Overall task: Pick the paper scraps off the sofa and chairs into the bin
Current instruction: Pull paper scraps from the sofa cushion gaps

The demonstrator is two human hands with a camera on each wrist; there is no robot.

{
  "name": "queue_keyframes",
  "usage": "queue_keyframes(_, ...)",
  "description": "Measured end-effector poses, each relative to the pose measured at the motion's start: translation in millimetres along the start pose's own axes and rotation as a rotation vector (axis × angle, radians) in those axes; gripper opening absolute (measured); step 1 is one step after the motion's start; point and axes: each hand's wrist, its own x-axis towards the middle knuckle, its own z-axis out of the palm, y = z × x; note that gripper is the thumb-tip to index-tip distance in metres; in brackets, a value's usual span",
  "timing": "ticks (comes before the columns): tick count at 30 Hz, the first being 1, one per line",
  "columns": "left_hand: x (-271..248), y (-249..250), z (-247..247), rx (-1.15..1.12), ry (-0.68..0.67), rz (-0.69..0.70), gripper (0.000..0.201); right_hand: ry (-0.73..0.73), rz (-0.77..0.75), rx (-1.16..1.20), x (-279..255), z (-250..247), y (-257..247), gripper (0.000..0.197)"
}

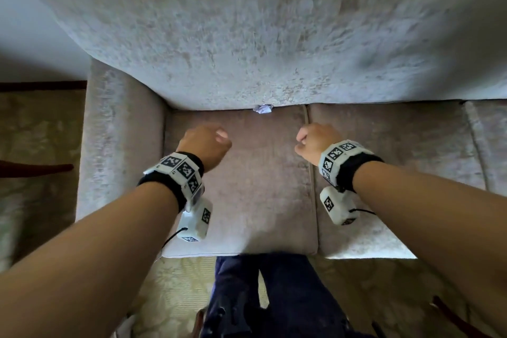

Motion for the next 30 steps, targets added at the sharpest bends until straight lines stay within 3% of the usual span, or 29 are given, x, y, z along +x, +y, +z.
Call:
queue_keyframes(5, 61.9, -15.0, 57.5, -0.11, -0.081, 0.022, 0.01, -0.016, 0.01, -0.023, 44.6, 47.3, 4.1, 0.025)
queue_keyframes(10, 117.7, -64.2, 96.3, -0.157, -0.123, -0.039, 0.01, -0.079, 0.007, -0.017, 114.5, 86.9, -0.1, 0.038)
queue_keyframes(15, 157.1, -115.2, 109.7, -0.163, -0.102, -0.122, 0.018, -0.13, 0.011, -0.019, 192.3, 109.0, -14.9, 0.044)
queue_keyframes(25, 206.4, -145.7, 119.6, -0.209, -0.087, -0.169, 0.02, -0.067, -0.088, -0.156, 280.6, 176.8, -42.6, 0.017)
queue_keyframes(30, 214.0, -151.2, 118.2, -0.214, -0.083, -0.2, 0.022, -0.072, -0.029, -0.23, 290.6, 176.3, -40.1, 0.039)
